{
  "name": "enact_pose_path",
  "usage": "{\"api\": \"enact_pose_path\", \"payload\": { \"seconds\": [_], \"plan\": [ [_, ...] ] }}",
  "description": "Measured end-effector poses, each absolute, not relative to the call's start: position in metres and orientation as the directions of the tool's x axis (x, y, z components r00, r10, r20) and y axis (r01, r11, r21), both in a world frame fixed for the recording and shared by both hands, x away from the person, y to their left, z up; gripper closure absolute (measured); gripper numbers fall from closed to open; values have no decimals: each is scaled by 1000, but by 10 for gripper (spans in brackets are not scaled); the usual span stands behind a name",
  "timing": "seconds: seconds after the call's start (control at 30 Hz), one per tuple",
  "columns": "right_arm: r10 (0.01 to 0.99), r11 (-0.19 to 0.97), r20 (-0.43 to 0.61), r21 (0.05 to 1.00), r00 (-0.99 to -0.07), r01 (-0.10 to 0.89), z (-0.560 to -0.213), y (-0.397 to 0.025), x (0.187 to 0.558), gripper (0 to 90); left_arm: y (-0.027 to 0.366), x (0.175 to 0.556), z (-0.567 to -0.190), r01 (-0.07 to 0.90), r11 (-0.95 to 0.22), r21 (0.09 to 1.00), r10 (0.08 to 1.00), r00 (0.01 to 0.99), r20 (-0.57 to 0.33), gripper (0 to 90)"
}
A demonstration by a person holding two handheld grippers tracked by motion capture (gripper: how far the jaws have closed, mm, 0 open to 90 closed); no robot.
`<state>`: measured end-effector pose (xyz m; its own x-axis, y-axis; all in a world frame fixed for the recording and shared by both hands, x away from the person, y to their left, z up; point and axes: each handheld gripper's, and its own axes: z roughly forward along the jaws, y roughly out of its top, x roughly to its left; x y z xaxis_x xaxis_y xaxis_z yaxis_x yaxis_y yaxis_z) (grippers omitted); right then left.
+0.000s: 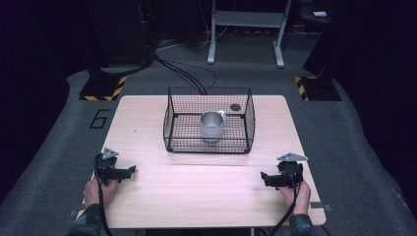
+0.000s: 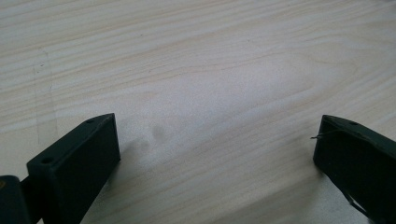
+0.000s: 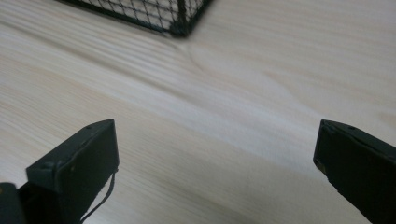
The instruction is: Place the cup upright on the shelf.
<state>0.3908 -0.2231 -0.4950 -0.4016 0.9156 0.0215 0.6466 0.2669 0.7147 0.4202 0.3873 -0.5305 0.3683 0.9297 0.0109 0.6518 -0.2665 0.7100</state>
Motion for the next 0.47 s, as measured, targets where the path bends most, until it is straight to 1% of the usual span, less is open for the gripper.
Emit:
{"api": "enact_pose_path", "payload": {
  "seconds": [0.1, 0.17, 0.33, 0.47],
  "plan": [
    [921, 251, 31, 714, -388, 654, -503, -228, 389, 0, 387, 420, -530, 652, -267, 710, 929, 369, 11, 4],
    [932, 237, 27, 708, -361, 665, -513, -233, 389, 0, 387, 420, -530, 652, -268, 709, 929, 369, 12, 4],
    [935, 251, -1, 709, -355, 659, -525, -235, 388, 0, 387, 420, -530, 652, -267, 709, 930, 367, 13, 4],
    [935, 244, 2, 723, -355, 646, -530, -238, 387, 0, 387, 420, -531, 644, -261, 719, 931, 364, 13, 4]
  ]
}}
